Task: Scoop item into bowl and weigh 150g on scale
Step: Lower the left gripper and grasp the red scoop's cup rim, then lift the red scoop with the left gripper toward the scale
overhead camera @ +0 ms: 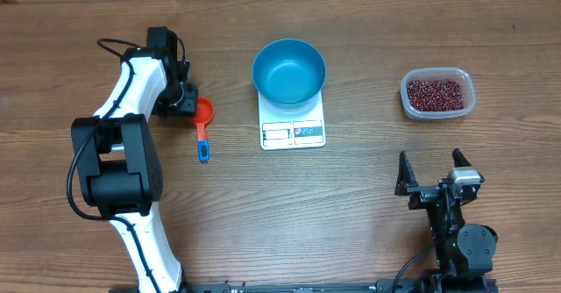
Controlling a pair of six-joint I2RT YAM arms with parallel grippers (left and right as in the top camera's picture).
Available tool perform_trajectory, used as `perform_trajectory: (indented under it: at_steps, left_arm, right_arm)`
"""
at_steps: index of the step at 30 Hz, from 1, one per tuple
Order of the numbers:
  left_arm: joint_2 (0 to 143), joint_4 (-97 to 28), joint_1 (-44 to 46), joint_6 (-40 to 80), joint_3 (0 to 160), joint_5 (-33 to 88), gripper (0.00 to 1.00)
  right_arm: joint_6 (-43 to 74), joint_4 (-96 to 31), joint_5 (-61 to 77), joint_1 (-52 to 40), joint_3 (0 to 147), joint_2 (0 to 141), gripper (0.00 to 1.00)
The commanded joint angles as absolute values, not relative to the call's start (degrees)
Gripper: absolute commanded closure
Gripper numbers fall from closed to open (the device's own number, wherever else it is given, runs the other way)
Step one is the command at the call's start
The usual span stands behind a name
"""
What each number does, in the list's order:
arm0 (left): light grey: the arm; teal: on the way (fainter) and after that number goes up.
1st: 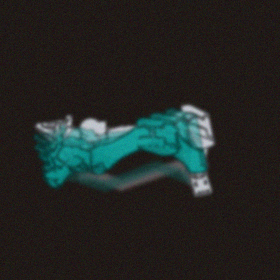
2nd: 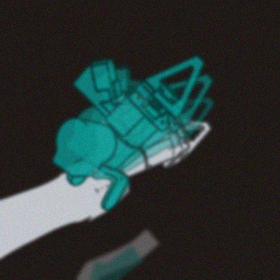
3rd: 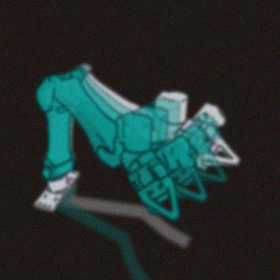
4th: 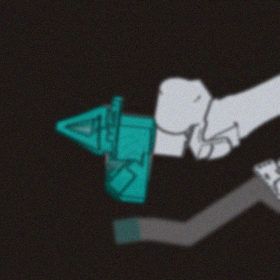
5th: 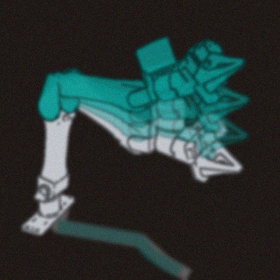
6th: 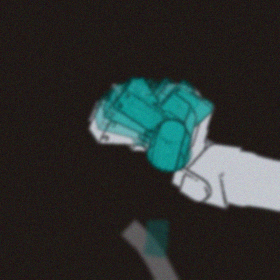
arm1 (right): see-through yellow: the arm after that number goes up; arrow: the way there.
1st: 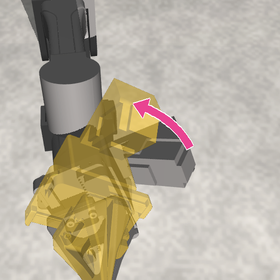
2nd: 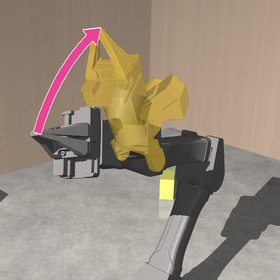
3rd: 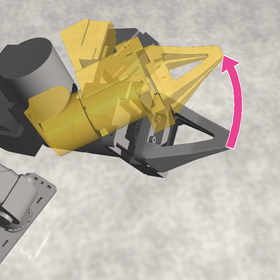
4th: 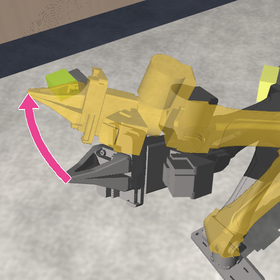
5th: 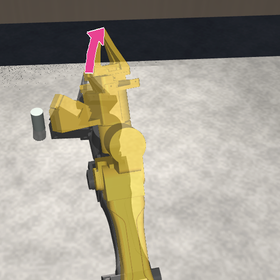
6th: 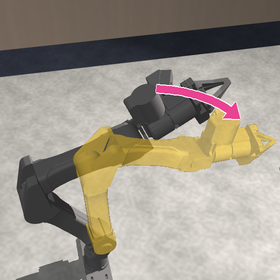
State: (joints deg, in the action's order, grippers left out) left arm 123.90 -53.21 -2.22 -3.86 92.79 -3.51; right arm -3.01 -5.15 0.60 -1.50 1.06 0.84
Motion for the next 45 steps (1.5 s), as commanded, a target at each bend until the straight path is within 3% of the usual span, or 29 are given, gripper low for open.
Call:
perform_trajectory:
  at_steps: [1,8,20,24,26,28,30,38,43,45]
  left_arm:
    - [125.1,-54.0,-1.9,-6.9,93.8,-3.3,0.53]
    - [125.2,-53.9,-1.9,-6.9,93.8,-3.0,0.58]
    - [125.2,-53.3,-1.8,-9.0,92.7,-3.0,0.83]
    - [125.2,-53.2,-1.8,-9.0,92.7,-2.9,0.86]
    - [125.2,-52.5,-1.8,-8.8,92.5,-2.9,0.77]
    - [125.2,-51.5,-1.8,-8.8,91.7,-2.5,0.53]
    - [125.2,-50.6,-1.8,-8.8,91.0,-2.6,0.52]
    - [125.2,-50.6,-1.8,-8.8,91.0,-2.6,0.65]
    - [125.2,-50.5,-1.8,-8.8,91.0,-2.5,0.83]
    - [125.2,-50.5,-1.8,-8.8,91.0,-2.5,0.94]
  right_arm:
    - [-3.1,-4.8,0.1,-1.3,0.4,0.2,0.00]
    - [-3.1,-4.8,0.1,-1.3,0.4,0.2,0.00]
    - [-3.1,-4.8,0.1,-1.3,0.4,0.2,0.00]
    - [-3.1,-4.8,0.1,-1.3,0.4,0.2,0.00]
    - [-3.1,-4.8,0.1,-1.3,0.4,0.2,0.00]
    - [-3.1,-4.8,0.1,-1.3,0.4,0.2,0.00]
    - [-3.1,-4.8,0.1,-1.3,0.4,0.2,0.00]
    - [-3.1,-4.8,0.1,-1.3,0.4,0.2,0.00]
    - [-3.1,-4.8,0.1,-1.3,0.4,0.2,0.00]
    - [-3.1,-4.8,0.1,-1.3,0.4,0.2,0.00]
